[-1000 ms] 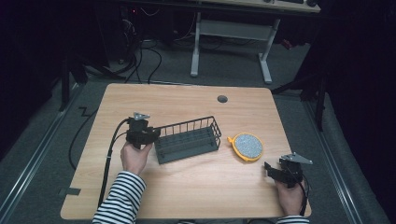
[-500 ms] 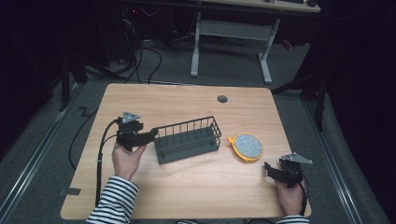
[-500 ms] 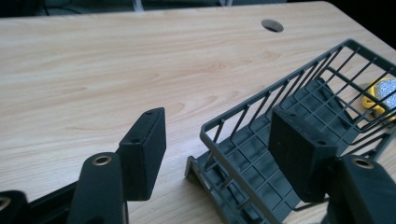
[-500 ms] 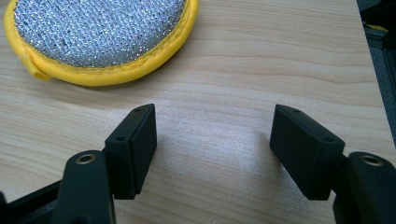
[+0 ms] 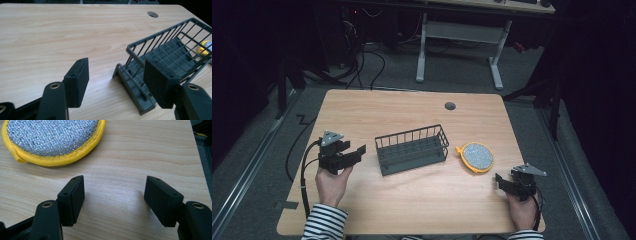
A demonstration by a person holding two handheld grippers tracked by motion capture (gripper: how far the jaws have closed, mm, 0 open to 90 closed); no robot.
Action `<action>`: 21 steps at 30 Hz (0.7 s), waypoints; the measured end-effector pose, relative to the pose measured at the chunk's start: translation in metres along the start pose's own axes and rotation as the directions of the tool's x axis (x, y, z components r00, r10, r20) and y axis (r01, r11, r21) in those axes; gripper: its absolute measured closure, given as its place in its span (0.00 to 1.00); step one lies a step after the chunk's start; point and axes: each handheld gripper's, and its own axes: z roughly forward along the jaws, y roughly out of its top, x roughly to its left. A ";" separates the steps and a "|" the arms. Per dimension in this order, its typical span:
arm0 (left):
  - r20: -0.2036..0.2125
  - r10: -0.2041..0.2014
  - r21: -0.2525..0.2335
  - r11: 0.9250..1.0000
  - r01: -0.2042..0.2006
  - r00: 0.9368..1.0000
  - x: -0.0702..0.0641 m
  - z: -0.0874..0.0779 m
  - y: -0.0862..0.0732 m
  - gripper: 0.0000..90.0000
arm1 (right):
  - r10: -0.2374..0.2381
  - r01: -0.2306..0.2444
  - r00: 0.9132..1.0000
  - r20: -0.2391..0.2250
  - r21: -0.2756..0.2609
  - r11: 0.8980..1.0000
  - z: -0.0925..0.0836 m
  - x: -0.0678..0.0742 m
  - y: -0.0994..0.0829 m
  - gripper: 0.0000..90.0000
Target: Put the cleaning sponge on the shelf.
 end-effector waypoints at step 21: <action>-0.070 -0.069 0.080 0.994 0.075 0.995 0.021 0.016 -0.063 0.42 | 0.001 -0.001 1.000 0.004 0.000 1.000 0.000 0.000 0.000 0.37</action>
